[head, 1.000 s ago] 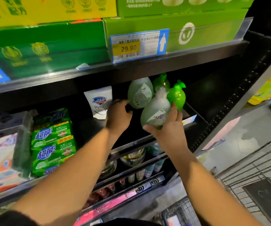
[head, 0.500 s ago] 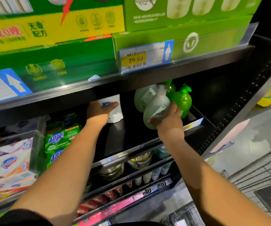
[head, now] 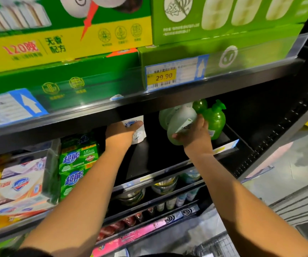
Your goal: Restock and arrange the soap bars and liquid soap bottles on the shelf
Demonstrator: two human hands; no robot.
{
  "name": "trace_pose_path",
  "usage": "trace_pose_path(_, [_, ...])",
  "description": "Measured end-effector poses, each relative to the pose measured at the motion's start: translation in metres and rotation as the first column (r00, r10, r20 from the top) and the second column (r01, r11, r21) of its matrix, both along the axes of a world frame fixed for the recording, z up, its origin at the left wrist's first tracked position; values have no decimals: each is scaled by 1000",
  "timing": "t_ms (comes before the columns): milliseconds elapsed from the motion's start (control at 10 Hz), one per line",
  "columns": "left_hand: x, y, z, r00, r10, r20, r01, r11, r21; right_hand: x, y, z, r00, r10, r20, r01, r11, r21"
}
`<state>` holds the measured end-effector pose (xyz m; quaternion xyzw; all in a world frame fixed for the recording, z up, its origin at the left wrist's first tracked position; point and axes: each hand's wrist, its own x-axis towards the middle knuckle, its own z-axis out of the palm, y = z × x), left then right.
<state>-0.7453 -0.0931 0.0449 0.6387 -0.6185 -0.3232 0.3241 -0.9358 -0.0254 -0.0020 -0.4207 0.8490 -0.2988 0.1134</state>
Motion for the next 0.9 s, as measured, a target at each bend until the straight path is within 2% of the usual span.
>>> trace_pose_path(100, [-1,14,-5,999,-1,-38,-2,997,-73,1,-2,-6,1000,5,1,-5,1000,-19])
trace_pose_path(200, [-5,11,-6,998,12,-62,-17,997,-76,-2,-1,-10,997,51,-51,-54,997,-51])
trace_pose_path(300, [-8,-4,-10,993,40,-112,-46,998,-51,-2,9,-14,989,116,96,-89,965,-248])
trace_pose_path(500, [-10,-12,-18,992,20,-121,-30,996,-80,-6,10,-20,982,146,121,-114,963,-244])
trace_pose_path(600, [-8,-12,-24,994,15,-113,-23,997,-69,-5,10,-16,987,110,121,-87,980,-182])
trace_pose_path(700, [9,-4,-38,983,-70,168,73,997,-15,-2,15,-20,997,83,8,-80,983,-163])
trace_pose_path(800, [25,18,-45,928,-158,336,172,985,-12,8,37,-23,996,66,-60,-74,986,-146])
trace_pose_path(900, [34,38,-51,874,-210,438,243,970,-20,22,54,-38,965,29,-261,-77,982,-174])
